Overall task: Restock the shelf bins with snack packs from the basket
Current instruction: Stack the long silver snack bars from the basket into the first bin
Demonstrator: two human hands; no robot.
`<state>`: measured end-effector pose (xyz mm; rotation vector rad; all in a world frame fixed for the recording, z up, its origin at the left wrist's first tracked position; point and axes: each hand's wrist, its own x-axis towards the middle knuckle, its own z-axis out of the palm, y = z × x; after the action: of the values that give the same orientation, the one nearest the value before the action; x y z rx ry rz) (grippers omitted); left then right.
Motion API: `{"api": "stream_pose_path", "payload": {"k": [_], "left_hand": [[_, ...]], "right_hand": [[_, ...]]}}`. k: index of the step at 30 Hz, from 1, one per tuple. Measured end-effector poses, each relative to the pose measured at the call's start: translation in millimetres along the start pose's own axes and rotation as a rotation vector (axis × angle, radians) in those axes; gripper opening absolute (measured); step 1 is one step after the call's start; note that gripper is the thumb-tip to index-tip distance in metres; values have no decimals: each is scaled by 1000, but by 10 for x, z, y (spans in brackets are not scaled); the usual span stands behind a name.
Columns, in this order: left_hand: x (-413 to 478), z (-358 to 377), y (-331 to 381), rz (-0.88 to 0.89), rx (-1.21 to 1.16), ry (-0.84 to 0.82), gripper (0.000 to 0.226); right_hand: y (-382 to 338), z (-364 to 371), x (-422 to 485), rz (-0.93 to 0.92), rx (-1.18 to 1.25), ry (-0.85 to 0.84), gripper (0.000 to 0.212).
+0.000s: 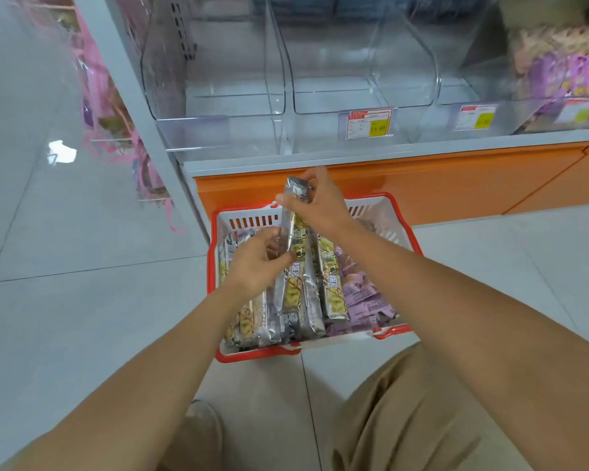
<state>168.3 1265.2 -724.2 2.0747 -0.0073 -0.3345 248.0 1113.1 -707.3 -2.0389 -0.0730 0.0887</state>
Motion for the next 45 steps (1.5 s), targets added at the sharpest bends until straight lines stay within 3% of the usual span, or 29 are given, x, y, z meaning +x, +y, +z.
{"api": "stream_pose_path", "payload": {"k": [3, 7, 10, 17, 19, 28, 38, 45], "left_hand": [[-78, -26, 125, -105, -301, 58, 50], [-151, -119, 247, -173, -534, 171, 40], [-221, -152, 310, -203, -621, 230, 39], [-471, -313, 525, -102, -692, 222, 29], [-505, -433, 596, -53, -593, 250, 25], [-322, -1218, 558, 238, 377, 441, 46], [393, -1726, 109, 388, 785, 465, 75], [591, -1771, -215, 509, 786, 519, 79]], "right_hand": [[-149, -121, -142, -9, 62, -85, 66], [-299, -251, -475, -44, 16, -270, 51], [-363, -255, -746, -80, -51, -417, 53], [-594, -286, -955, -187, -97, -319, 49], [-728, -333, -937, -199, -59, -241, 45], [-1528, -345, -213, -230, -105, -42, 28], [-1897, 211, 1195, -161, -289, 16, 17], [-1728, 653, 1697, -56, -493, -56, 19]]}}
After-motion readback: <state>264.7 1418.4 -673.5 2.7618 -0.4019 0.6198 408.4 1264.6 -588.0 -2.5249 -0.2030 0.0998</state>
